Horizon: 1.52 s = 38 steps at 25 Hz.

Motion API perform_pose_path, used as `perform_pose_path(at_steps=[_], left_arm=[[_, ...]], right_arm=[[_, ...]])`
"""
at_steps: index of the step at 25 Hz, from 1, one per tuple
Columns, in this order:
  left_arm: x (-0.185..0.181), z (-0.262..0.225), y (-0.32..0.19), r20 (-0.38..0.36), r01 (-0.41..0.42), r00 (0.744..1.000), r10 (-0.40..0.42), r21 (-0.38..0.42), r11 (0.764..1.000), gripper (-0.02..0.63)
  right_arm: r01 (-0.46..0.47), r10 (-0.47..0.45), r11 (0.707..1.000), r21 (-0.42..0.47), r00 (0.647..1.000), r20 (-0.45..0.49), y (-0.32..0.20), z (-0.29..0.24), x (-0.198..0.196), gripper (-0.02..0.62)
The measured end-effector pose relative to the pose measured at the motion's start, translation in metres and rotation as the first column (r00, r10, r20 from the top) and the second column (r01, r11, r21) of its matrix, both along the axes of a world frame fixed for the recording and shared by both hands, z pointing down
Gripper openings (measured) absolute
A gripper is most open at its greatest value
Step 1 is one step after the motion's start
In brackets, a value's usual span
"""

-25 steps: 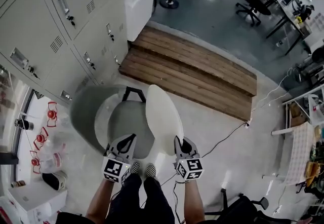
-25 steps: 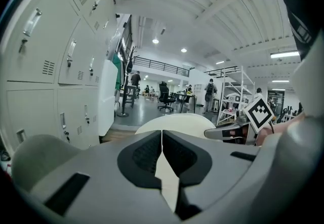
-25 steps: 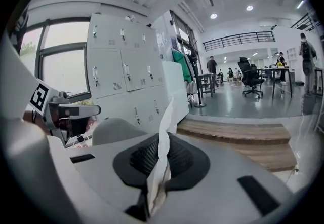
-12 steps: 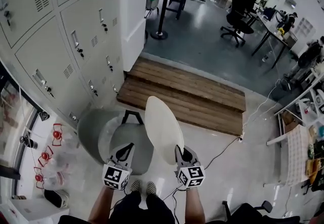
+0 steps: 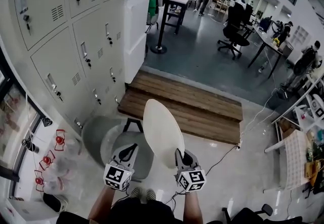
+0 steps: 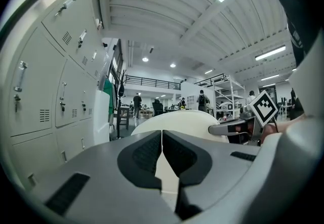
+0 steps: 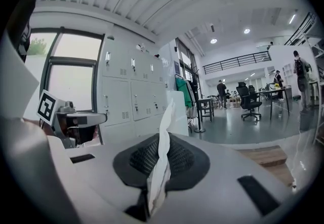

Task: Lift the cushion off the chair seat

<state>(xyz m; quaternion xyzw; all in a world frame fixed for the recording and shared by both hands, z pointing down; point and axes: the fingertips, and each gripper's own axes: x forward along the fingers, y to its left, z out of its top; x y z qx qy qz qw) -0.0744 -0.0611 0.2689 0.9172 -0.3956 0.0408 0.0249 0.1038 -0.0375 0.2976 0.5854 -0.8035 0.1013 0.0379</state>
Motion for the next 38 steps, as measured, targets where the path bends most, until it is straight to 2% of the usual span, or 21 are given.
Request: perform_pose_path(at_steps=[9, 38], left_arm=[[0.003, -0.025, 0.011, -0.01, -0.027, 1.0, 0.028, 0.066, 0.997, 0.02], [0.004, -0.018, 0.02, -0.009, -0.047, 0.999, 0.048, 0.049, 0.998, 0.02]], right_arm=[[-0.008, 0.009, 0.997, 0.077, 1.0, -0.012, 0.017, -0.027, -0.013, 0.049], [-0.019, 0.02, 0.996, 0.091, 1.0, -0.008, 0.03, -0.028, -0.02, 0.049]])
